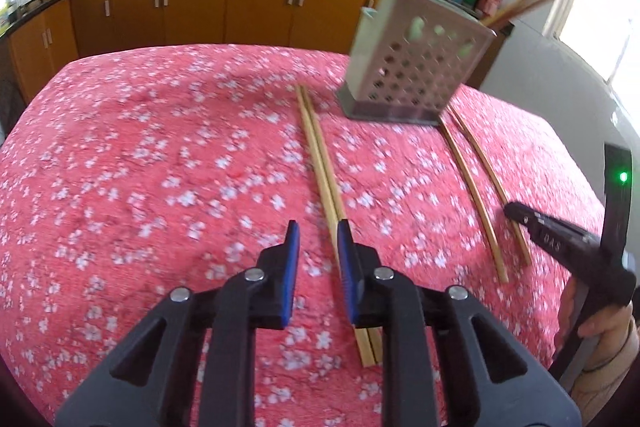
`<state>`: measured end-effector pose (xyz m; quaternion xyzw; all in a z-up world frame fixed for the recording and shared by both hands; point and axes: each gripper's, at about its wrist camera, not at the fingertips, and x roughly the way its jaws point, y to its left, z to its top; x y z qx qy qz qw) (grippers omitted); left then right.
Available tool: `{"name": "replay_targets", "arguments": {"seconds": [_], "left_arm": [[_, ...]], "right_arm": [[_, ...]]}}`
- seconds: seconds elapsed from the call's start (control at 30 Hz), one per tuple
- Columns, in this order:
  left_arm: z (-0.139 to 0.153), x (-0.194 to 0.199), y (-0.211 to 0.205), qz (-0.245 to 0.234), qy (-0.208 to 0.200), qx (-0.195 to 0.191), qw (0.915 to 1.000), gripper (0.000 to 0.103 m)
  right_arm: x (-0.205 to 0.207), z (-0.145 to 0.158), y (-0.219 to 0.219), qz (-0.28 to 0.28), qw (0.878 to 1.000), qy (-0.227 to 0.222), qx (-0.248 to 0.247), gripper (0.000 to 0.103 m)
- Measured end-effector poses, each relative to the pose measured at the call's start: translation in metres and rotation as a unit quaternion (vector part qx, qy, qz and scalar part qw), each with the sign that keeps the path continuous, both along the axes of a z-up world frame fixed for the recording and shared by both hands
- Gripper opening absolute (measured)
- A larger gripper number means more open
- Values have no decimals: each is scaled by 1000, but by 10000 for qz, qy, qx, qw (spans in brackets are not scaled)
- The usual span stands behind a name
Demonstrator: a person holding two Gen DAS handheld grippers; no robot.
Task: Organize utensils
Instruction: 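Lower the left tool to a chopstick while the right tool pinches another chopstick, then pinch a chopstick with the left tool while the right tool holds its chopstick on the tablecloth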
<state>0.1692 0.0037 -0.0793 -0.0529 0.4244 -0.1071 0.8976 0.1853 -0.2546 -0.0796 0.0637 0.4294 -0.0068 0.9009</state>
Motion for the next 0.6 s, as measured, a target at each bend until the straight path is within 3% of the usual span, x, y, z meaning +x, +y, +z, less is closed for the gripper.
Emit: {"name": "replay_targets", "arguments": {"seconds": [0.33,0.43,0.6], "left_arm": [[-16,2,-13,-62,265,530,9982,15],[-18,4,-12,-33,266,487,9985,14],[-14,4,1,88,271,-144,9995,14]], "right_arm": [[-7,3,-3,9,10000,26,55,8],[-9,2,-2,66,10000,21,33,8],[-11,1,1,123,9999,-12,-49,8]]}}
